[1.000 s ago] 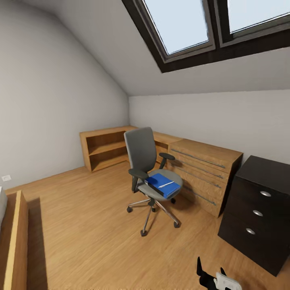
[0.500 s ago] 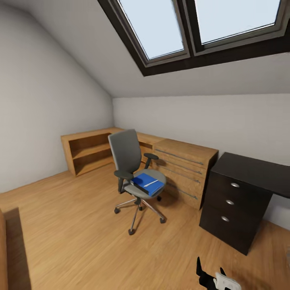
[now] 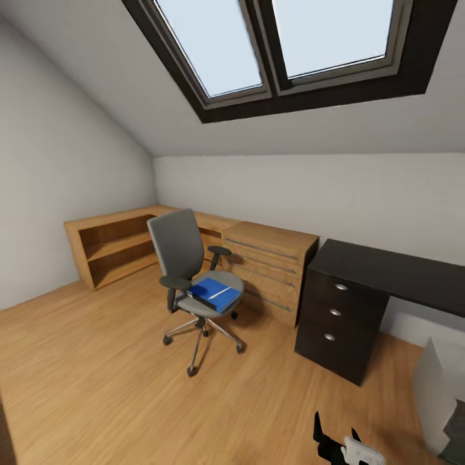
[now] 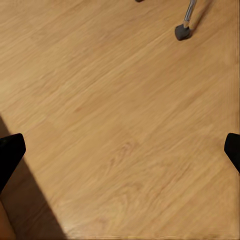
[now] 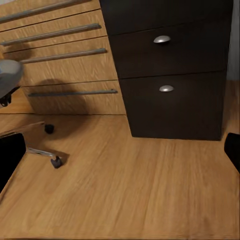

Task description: In the bedroom, organize the workspace by keeping the computer under the desk, ensuring the monitor is on the desk, placing the keyboard on the desk next to the monitor, placing the mouse on the desk next to the keyboard, moving the folder from the swivel chair onto the desk next to the mouse, stacking the notebook on top of the folder with the pen on top of the notebook, and positioning the swivel chair next to the desk.

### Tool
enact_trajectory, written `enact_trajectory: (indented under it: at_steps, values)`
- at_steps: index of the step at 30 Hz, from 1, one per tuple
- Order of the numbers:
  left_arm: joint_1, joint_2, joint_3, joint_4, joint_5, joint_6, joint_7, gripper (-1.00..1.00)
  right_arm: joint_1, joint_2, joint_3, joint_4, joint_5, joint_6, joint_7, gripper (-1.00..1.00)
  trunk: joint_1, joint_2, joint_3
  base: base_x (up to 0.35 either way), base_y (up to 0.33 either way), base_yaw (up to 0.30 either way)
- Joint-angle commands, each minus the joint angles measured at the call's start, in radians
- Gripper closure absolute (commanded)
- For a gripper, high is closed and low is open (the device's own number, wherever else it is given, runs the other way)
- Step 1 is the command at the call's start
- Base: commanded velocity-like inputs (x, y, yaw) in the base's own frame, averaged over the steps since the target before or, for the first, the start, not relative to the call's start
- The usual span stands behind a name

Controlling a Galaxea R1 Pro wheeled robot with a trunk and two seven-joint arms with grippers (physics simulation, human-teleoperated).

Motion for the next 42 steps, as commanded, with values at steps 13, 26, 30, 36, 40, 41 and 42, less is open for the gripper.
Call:
enact_trajectory:
  at_steps: [13, 26, 30, 36, 40, 41, 42]
  values:
    - [0.000, 0.002, 0.000, -0.001, 0.011, -0.004, 0.006, -1.00, -0.001, 0.007, -0.008, 0.002, -0.003, -0.003, 0.011, -1.00, -0.050, 0.091, 0.027, -0.190, 0.000, -0.208]
    - [0.000, 0.000, 0.003, -0.001, 0.012, -0.005, 0.005, -1.00, -0.001, 0.008, -0.008, 0.002, 0.012, -0.001, 0.010, -1.00, -0.100, 0.182, 0.054, -0.012, 0.000, -0.196]
    - [0.000, 0.002, 0.004, -0.002, 0.012, -0.005, 0.005, -1.00, -0.001, 0.011, -0.008, 0.002, 0.013, 0.004, 0.010, -1.00, -0.116, 0.210, 0.062, -0.001, 0.000, -0.190]
    - [0.000, 0.003, 0.004, -0.003, 0.012, -0.006, 0.006, -1.00, -0.001, 0.021, -0.008, 0.001, 0.017, 0.019, 0.009, -1.00, -0.139, 0.252, 0.073, 0.000, 0.000, -0.157]
    - [0.000, 0.002, 0.004, -0.003, 0.011, -0.005, 0.006, -1.00, -0.001, 0.025, -0.008, 0.001, 0.028, 0.023, 0.008, -1.00, -0.154, 0.280, 0.080, 0.000, 0.000, -0.072]
    - [0.000, 0.002, 0.004, -0.003, 0.011, -0.005, 0.006, -1.00, -0.001, 0.025, -0.008, 0.001, 0.030, 0.023, 0.007, -1.00, -0.158, 0.287, 0.081, 0.000, 0.000, -0.035]
    - [0.000, 0.002, 0.004, -0.003, 0.011, -0.005, 0.006, -1.00, -0.001, 0.025, -0.008, 0.001, 0.032, 0.023, 0.007, -1.00, -0.162, 0.294, 0.083, -0.005, 0.000, -0.028]
